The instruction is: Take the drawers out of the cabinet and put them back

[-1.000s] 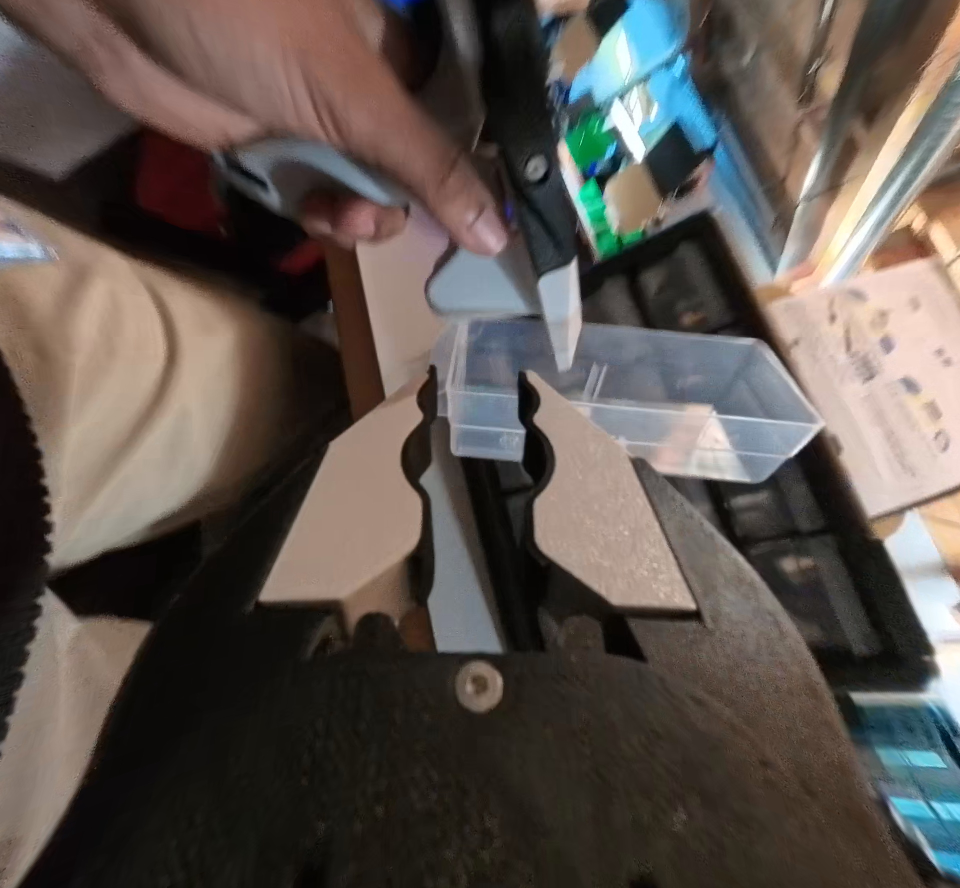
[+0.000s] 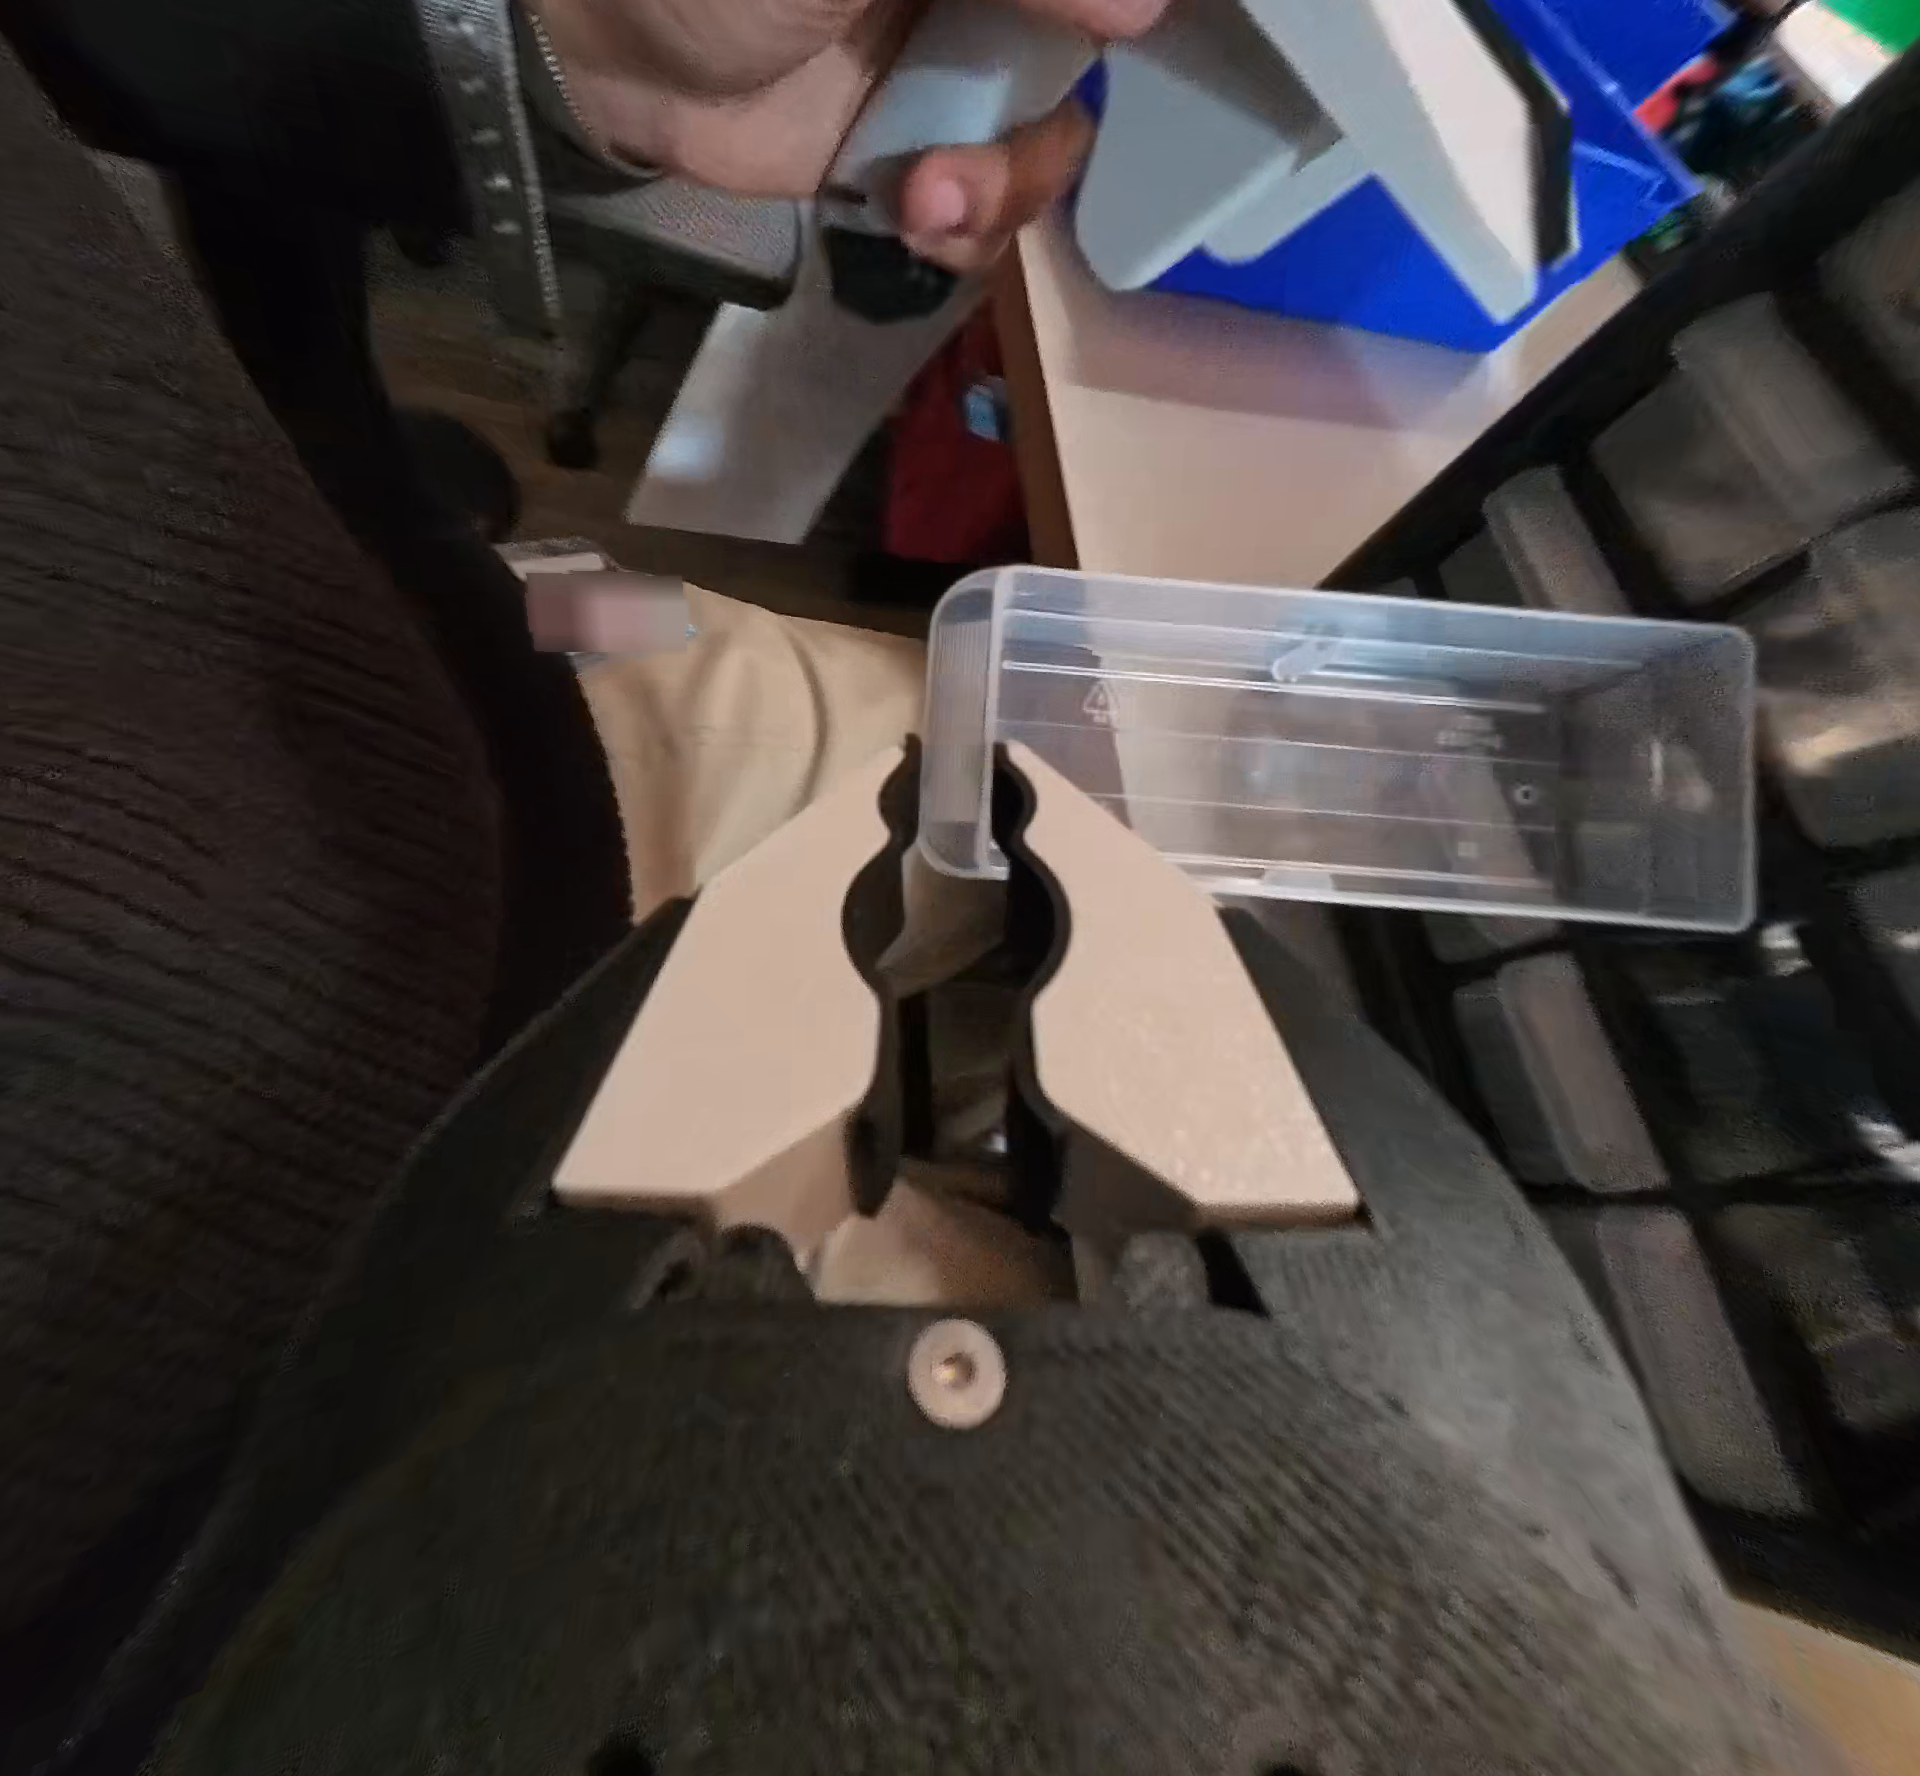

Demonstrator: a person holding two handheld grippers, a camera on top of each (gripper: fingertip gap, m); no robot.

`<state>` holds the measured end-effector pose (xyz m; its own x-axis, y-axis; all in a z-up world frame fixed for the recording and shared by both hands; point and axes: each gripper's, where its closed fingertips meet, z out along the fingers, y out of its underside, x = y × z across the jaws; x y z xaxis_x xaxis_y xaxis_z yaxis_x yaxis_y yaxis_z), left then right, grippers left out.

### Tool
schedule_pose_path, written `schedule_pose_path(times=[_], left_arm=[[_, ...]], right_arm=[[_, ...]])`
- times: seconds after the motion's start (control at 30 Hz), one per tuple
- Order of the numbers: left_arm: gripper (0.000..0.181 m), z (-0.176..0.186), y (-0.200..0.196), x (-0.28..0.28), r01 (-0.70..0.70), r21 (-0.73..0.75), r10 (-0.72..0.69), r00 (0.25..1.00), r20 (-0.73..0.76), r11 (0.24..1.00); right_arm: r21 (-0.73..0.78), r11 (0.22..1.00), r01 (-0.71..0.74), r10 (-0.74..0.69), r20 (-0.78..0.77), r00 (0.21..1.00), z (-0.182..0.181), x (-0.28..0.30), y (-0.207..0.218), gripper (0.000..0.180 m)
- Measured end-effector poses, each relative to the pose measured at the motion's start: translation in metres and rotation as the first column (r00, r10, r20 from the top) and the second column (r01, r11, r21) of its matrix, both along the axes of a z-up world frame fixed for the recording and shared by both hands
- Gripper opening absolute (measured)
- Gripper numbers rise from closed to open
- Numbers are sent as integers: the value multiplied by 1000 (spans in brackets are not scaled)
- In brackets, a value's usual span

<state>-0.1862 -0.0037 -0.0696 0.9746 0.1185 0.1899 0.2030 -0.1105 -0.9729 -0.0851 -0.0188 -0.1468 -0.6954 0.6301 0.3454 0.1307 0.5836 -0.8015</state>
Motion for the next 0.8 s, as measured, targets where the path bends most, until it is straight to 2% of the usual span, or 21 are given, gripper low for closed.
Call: schedule_pose_path(times=[0.07, 0.17, 0.27, 0.37, 0.47, 0.7, 0.8], left_arm=[[56, -16, -6, -21, -58, -167, 41, 993, -106, 984], [58, -51, -23, -53, -210, -423, 86, 952, -293, 882], [61, -65, -38, -75, -377, -505, 111, 870, -480, 776], [65, -71, -42, -79, -449, -509, 92, 808, -581, 734], [65, -81, -39, -77, -457, -521, 60, 790, -611, 721], [62, -98, -38, -73, -394, -576, 51, 853, -520, 716], [62, -98, -38, -73, -394, -574, 54, 853, -518, 718]], right_arm=[[-67, 997, -31, 35, 60, 998, 2, 2, 3, 12], [-143, 987, -75, 99, 165, 981, 4, 5, 6, 12], [-177, 980, -86, 127, 233, 964, 8, 4, 9, 12], [-167, 981, -99, 141, 265, 954, 16, 1, 14, 12], [-160, 977, -143, 188, 311, 932, 26, 0, 12, 12], [-31, 982, -188, 181, 469, 864, 20, -6, 20, 12], [-69, 979, -193, 202, 498, 844, 21, -8, 20, 12]])
